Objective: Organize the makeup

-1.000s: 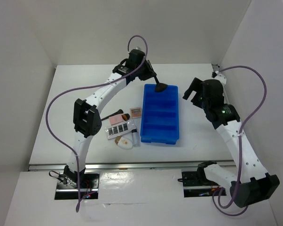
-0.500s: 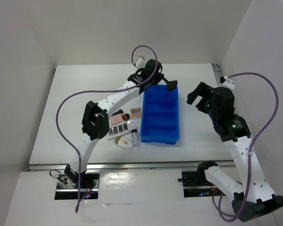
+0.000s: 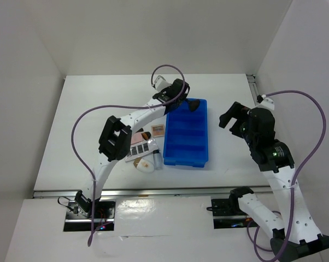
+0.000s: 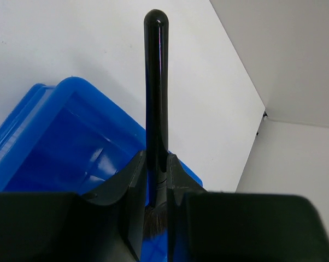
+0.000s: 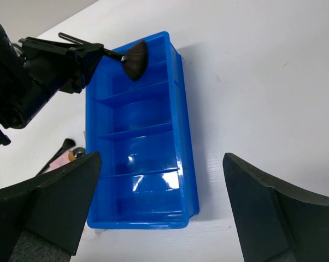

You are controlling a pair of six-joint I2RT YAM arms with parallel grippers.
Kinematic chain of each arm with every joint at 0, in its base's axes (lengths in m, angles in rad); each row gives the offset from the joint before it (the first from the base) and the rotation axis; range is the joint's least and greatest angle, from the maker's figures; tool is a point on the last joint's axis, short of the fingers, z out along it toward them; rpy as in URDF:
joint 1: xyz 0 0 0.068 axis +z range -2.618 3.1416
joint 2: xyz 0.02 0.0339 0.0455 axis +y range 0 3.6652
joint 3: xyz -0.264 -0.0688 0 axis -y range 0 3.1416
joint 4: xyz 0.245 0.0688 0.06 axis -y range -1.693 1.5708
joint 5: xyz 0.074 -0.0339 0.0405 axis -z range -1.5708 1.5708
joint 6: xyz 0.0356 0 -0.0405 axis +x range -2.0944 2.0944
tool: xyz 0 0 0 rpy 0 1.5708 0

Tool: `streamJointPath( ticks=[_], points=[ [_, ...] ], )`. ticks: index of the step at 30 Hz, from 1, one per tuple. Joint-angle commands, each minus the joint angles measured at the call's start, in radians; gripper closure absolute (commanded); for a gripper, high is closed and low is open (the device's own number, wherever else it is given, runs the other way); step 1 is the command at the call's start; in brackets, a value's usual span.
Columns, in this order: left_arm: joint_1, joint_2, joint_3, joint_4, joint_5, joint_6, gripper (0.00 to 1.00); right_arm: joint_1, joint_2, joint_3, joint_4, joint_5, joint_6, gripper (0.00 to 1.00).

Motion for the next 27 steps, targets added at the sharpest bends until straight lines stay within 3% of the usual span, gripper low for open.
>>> streamJointPath(
  ticks=[1,8,10,12,13,15,21,27],
  points=[
    [-0.008,0.011,-0.005,0.02,-0.056,-0.041,1.0,0.0,-0.005,-0.008,-0.013,0.01,-0.019,0.0],
    [-0.029,0.02,0.02,0.015,-0.065,-0.013,0.78,0.0,0.015,-0.017,-0.013,0.01,-0.028,0.0],
    [-0.038,0.02,0.02,0.003,-0.076,-0.013,0.6,0.0,0.015,-0.017,-0.013,0.01,-0.028,0.0],
    [-0.038,0.02,0.011,0.003,-0.086,-0.001,0.48,0.0,0.015,-0.017,-0.013,0.01,-0.028,0.0],
    [-0.047,0.02,0.0,0.012,-0.087,0.01,0.37,0.0,0.015,-0.017,-0.013,0.01,-0.028,0.0],
    [-0.058,0.008,0.0,0.012,-0.105,0.019,0.31,0.0,0.015,-0.017,-0.013,0.01,-0.028,0.0],
    [-0.089,-0.064,-0.032,0.047,-0.133,0.073,0.31,0.0,-0.003,-0.008,-0.031,0.01,-0.019,0.0],
    [-0.132,-0.185,-0.042,0.127,-0.194,0.313,0.36,0.0,-0.013,-0.008,-0.041,-0.001,-0.019,0.0]
  ],
)
